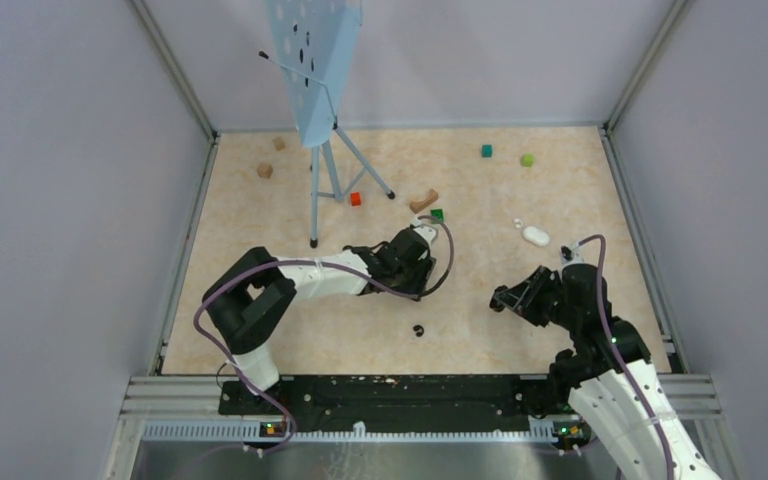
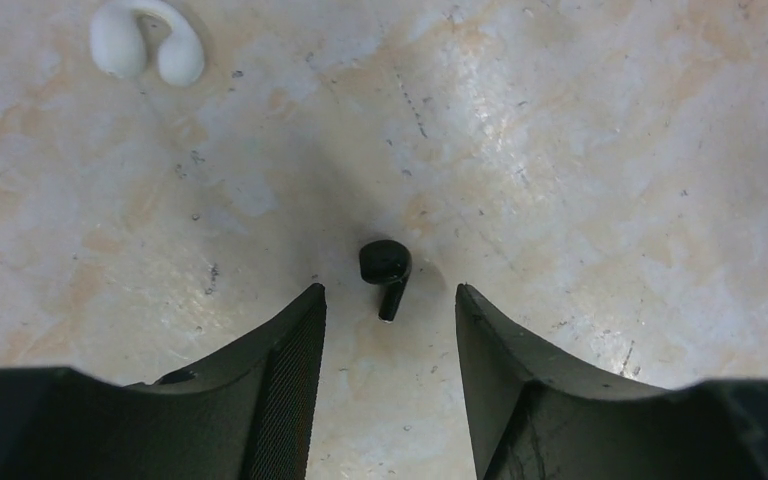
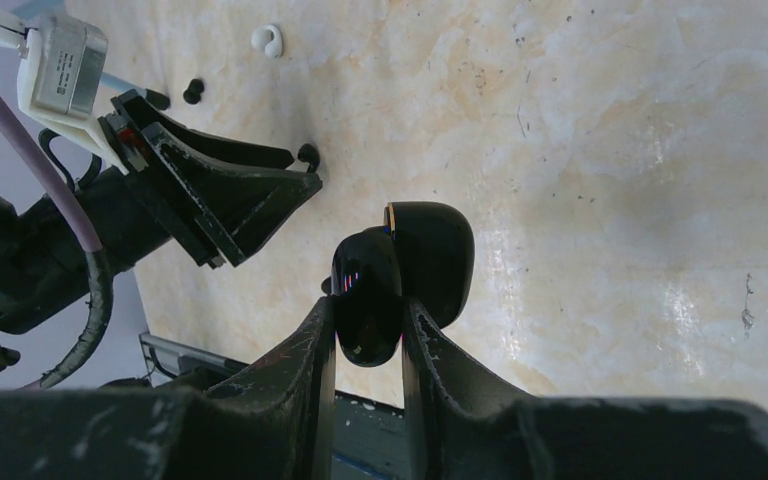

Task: Insert the wireless bluetooth earbuds into the charging case
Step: Pick up the right earbud from the center of the board.

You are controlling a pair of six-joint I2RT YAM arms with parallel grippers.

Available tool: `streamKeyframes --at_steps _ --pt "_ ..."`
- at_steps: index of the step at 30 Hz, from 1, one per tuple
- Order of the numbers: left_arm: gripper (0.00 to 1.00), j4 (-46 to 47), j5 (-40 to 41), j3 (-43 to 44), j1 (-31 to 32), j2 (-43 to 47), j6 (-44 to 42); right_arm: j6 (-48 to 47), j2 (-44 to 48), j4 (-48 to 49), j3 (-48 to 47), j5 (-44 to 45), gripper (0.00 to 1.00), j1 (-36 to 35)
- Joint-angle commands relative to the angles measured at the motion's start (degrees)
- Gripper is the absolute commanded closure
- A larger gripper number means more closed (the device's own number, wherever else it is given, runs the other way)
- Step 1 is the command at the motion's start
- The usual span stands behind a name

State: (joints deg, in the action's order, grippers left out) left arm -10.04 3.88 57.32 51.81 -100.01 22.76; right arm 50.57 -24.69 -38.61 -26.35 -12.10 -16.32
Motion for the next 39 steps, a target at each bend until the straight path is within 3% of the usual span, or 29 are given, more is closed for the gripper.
streamKeyframes --at_steps 1,17,26,39 --pt "0.44 -1.9 -2.7 2.8 0.4 -0.5 -2.6 -0.2 0.9 0.2 -1.9 -0.1 1.0 0.4" --pt "0.6 -9.0 2.9 10.1 1.4 -8.2 -4.2 0.0 0.5 0.7 -1.9 -0.3 1.0 0.5" --pt "0.6 -15.6 4.3 12.6 2.8 -7.8 -6.7 0.1 0.6 0.8 -1.8 -0.3 1.0 0.4" --pt "0.61 -13.9 3.5 13.5 2.9 -9.4 -8.1 0.2 0.8 0.3 -2.0 0.0 1.0 0.5"
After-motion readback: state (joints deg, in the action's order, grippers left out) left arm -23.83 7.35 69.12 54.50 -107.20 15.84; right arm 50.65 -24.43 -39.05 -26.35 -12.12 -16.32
